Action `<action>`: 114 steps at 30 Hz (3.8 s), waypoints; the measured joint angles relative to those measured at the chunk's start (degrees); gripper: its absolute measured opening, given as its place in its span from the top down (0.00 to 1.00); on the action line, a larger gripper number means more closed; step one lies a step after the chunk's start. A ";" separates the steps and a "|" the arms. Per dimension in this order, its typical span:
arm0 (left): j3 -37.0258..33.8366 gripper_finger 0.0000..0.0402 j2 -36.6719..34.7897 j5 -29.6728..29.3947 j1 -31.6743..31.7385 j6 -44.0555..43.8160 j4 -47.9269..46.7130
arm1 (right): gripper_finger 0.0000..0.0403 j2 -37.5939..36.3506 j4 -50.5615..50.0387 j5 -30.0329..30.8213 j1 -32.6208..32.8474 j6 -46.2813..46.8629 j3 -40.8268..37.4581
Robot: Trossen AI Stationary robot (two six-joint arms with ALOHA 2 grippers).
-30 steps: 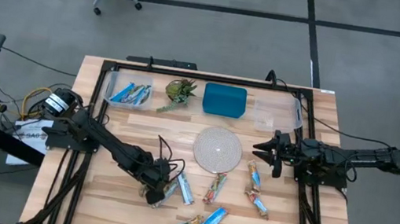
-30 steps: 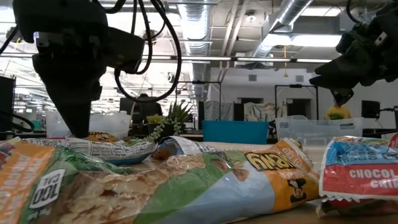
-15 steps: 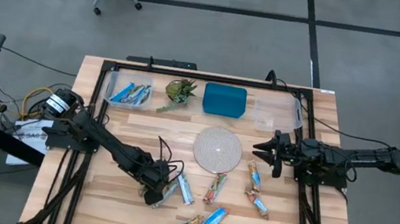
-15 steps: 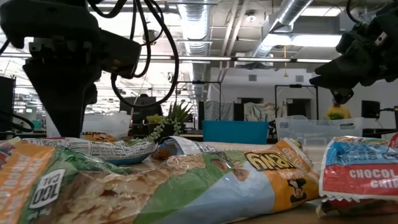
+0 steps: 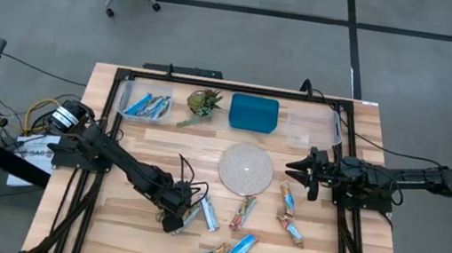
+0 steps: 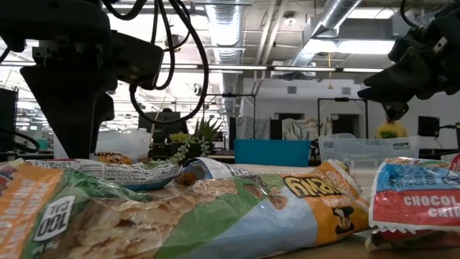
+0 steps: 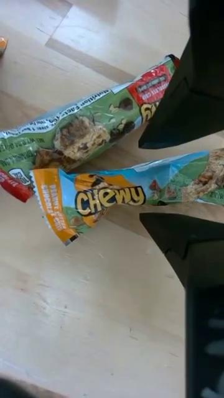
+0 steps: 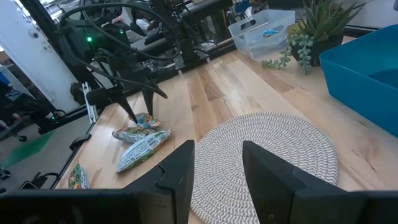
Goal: Pick and place Granola Bars by type
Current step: Put the yellow granola bar into the blue bin
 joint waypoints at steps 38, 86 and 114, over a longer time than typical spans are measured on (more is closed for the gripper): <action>-0.11 0.89 1.90 1.20 -0.02 1.02 -1.07 | 0.68 -0.01 0.31 0.00 0.01 0.00 0.02; 1.57 0.89 -15.08 6.68 46.67 8.64 37.44 | 0.68 -0.02 0.34 0.00 0.01 0.00 0.00; 41.37 0.89 15.89 8.76 53.94 38.46 9.32 | 0.68 0.00 0.33 0.00 0.02 0.00 0.01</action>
